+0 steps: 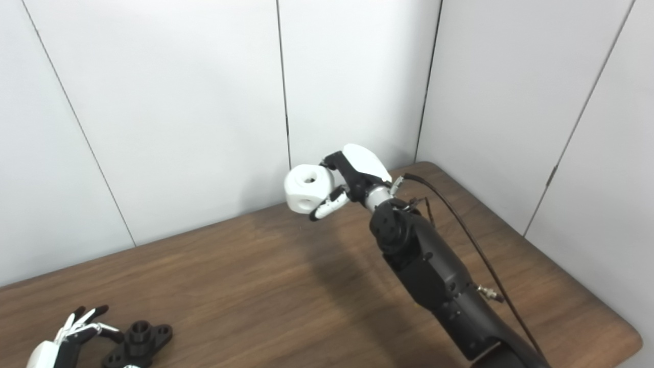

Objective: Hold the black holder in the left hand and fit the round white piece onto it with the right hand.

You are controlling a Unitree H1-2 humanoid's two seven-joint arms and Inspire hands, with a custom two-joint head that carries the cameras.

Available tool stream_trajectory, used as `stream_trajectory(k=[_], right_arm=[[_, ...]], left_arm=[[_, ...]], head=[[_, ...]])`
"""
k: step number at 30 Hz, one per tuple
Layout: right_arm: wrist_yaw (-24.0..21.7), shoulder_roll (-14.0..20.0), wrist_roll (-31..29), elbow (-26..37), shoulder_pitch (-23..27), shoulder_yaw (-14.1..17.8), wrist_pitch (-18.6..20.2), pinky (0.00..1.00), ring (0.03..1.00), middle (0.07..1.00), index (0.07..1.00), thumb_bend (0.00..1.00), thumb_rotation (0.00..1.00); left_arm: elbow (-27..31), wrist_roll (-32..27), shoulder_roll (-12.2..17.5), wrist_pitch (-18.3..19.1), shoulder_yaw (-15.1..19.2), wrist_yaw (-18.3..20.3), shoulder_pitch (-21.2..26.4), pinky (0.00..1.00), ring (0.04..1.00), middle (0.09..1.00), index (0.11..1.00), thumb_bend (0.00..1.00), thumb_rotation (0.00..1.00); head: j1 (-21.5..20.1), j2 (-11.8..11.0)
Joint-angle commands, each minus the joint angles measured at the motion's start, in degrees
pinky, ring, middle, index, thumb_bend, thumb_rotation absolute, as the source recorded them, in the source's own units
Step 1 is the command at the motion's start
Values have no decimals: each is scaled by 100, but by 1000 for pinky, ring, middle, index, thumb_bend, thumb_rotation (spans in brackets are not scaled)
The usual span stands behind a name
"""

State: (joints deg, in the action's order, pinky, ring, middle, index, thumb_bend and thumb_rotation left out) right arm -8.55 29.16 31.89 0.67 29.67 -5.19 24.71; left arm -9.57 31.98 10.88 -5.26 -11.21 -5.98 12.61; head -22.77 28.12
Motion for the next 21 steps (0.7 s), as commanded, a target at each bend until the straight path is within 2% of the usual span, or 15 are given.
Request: stream_trajectory(k=[1,3,6,9,16,21], right_arm=[[-63,14,-190,336,251,141,-31,668,743,750,473,508,141],[-93,-66,-306,423,247,155,-77,721,767,743,473,506,140],[-52,-274,-277,607,241,106,38,702,746,723,473,505,141],[-218,-511,-297,860,226,129,202,701,759,740,473,504,139],[-493,-902,-407,1127,137,219,214,749,774,739,475,505,136],[-521,-1067,-439,1227,16,49,188,727,762,732,475,506,134]], left_arm=[[-173,134,-56,-2,-97,-138,-163,1000,998,888,482,518,38],[-216,164,-68,-37,-115,-171,-152,1000,997,887,482,518,39],[-300,187,-113,-84,-135,-191,-135,1000,996,886,482,518,39],[-293,269,-171,15,-190,-142,-116,1000,997,889,482,519,39],[-260,438,-365,233,-377,-86,-96,1000,1000,895,482,520,42],[-172,477,-497,389,-449,-74,-126,1000,1000,911,481,520,43]], head=[[19,11],[79,24],[229,61],[494,148],[1313,318],[1533,400]])
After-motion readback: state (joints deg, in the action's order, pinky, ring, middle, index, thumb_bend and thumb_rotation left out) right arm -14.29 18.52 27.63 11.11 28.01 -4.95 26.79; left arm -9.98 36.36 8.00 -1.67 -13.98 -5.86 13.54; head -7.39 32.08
